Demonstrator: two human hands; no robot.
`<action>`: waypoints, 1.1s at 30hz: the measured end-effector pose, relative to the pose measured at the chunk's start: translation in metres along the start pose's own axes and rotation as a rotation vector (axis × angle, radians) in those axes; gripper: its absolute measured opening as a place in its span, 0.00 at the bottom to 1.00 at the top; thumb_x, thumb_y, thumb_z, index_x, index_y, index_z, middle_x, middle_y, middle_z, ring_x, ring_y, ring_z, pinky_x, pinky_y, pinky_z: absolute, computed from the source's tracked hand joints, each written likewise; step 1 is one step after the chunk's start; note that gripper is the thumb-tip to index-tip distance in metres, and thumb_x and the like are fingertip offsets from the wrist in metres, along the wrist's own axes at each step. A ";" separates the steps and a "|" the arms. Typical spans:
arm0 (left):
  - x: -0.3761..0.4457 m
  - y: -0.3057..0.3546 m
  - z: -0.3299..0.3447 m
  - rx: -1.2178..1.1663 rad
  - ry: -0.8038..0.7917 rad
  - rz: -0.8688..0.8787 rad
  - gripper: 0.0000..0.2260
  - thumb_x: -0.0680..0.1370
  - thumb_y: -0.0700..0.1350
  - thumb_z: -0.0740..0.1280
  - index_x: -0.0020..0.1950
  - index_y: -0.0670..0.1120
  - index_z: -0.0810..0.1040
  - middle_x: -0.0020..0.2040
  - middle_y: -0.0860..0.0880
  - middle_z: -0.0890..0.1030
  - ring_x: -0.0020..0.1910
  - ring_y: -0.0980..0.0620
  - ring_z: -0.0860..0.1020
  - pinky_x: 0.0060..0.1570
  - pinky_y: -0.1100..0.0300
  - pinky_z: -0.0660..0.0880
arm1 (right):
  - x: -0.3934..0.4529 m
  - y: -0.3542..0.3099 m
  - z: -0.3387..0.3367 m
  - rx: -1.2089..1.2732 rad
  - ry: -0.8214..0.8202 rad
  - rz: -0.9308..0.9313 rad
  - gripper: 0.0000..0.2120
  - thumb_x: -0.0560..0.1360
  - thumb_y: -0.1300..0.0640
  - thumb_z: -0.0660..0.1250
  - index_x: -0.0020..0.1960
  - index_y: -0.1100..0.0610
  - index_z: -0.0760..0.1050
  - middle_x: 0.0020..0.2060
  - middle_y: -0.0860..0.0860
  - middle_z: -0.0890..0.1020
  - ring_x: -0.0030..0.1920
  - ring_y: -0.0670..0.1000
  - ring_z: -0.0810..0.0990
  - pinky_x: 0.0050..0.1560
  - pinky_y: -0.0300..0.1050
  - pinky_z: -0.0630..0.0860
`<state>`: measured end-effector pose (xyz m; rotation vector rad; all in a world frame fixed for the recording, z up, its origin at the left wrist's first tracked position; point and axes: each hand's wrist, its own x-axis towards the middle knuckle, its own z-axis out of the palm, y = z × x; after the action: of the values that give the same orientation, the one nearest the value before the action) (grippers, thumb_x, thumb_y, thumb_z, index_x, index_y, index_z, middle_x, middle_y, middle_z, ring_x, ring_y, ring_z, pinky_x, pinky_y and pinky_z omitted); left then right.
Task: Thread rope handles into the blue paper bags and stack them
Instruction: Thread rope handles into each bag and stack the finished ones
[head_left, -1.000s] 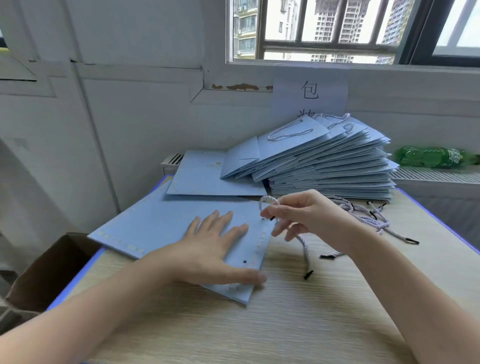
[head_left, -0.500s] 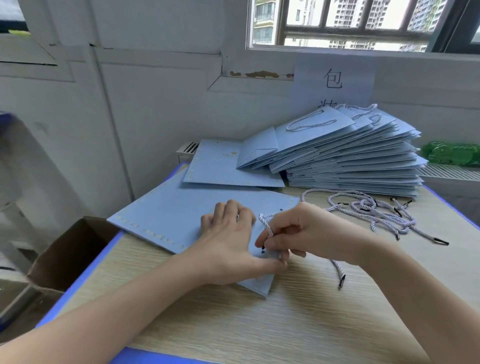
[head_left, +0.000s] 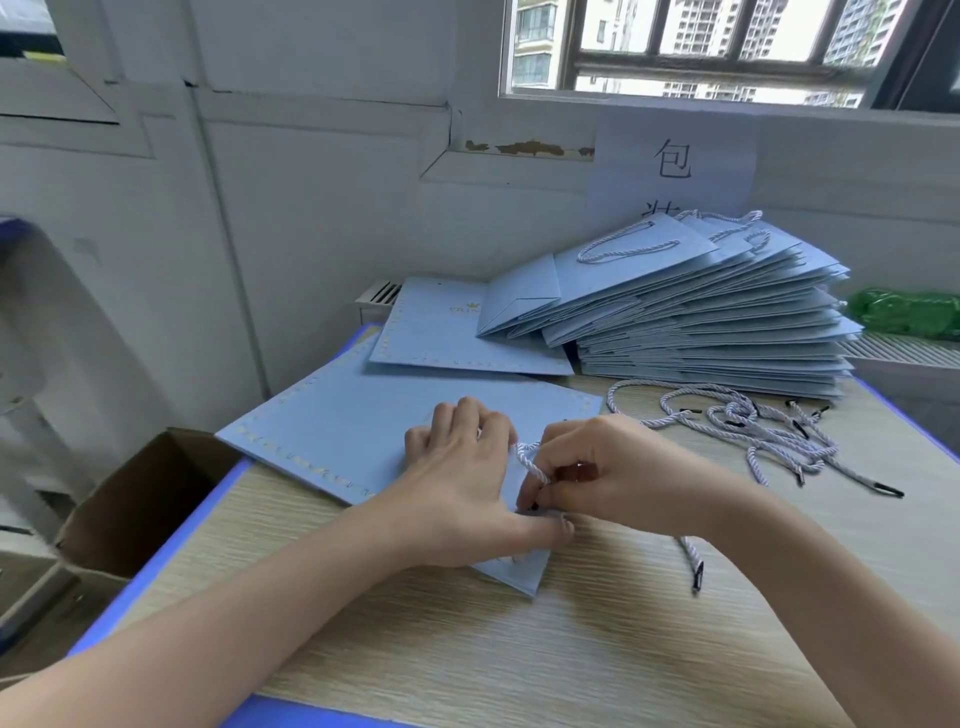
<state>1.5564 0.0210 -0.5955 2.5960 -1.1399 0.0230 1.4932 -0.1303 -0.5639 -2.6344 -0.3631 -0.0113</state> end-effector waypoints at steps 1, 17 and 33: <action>0.000 0.000 0.000 0.002 -0.002 0.001 0.42 0.52 0.75 0.48 0.59 0.54 0.62 0.55 0.55 0.61 0.57 0.54 0.58 0.58 0.58 0.57 | 0.000 0.000 0.000 -0.004 0.000 0.003 0.04 0.72 0.62 0.69 0.44 0.57 0.82 0.37 0.48 0.77 0.38 0.45 0.73 0.41 0.38 0.68; -0.001 0.001 -0.015 -0.132 -0.035 -0.037 0.26 0.59 0.66 0.61 0.51 0.54 0.65 0.52 0.57 0.67 0.55 0.56 0.62 0.52 0.59 0.61 | 0.004 -0.008 0.009 0.103 0.057 0.014 0.13 0.72 0.66 0.67 0.43 0.50 0.84 0.39 0.42 0.77 0.36 0.40 0.73 0.40 0.31 0.65; 0.001 -0.023 -0.036 -0.395 0.042 -0.048 0.15 0.66 0.55 0.65 0.32 0.43 0.79 0.32 0.46 0.81 0.49 0.52 0.81 0.47 0.56 0.74 | 0.008 -0.014 0.024 0.255 0.196 0.203 0.14 0.74 0.54 0.67 0.31 0.57 0.76 0.25 0.52 0.70 0.28 0.45 0.65 0.31 0.42 0.62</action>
<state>1.5778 0.0452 -0.5670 2.2600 -0.9550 -0.1427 1.4961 -0.1051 -0.5780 -2.3800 -0.0263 -0.1460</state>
